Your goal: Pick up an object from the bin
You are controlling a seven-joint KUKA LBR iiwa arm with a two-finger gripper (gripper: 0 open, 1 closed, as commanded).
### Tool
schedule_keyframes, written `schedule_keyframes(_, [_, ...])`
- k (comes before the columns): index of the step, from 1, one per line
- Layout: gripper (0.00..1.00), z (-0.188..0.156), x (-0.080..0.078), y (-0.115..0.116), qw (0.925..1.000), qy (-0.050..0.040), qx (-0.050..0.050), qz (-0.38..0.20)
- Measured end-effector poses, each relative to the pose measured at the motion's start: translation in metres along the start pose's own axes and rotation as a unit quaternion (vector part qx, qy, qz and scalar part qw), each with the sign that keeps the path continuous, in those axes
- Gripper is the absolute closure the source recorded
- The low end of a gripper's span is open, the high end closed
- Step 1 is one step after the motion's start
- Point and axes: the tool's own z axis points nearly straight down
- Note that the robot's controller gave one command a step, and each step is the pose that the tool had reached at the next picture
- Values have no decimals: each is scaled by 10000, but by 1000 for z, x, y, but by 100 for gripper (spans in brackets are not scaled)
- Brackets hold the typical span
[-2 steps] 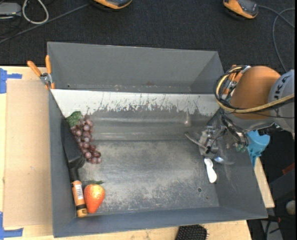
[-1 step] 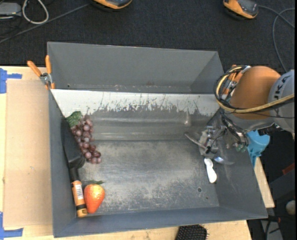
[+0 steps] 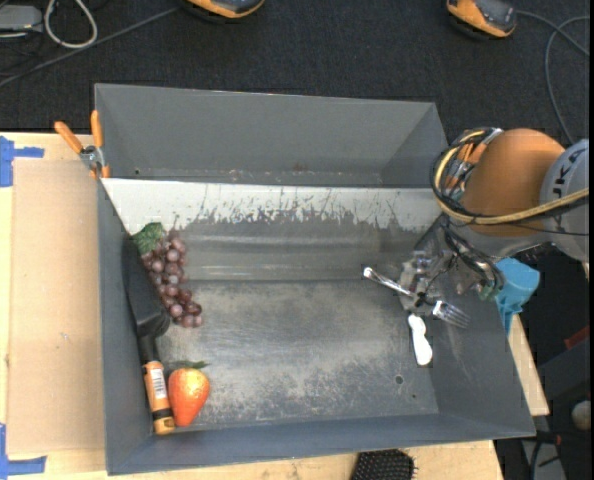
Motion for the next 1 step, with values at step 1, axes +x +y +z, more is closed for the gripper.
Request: schedule_keyframes(1, [100, -15, 4, -3, 9995, -7, -2, 310])
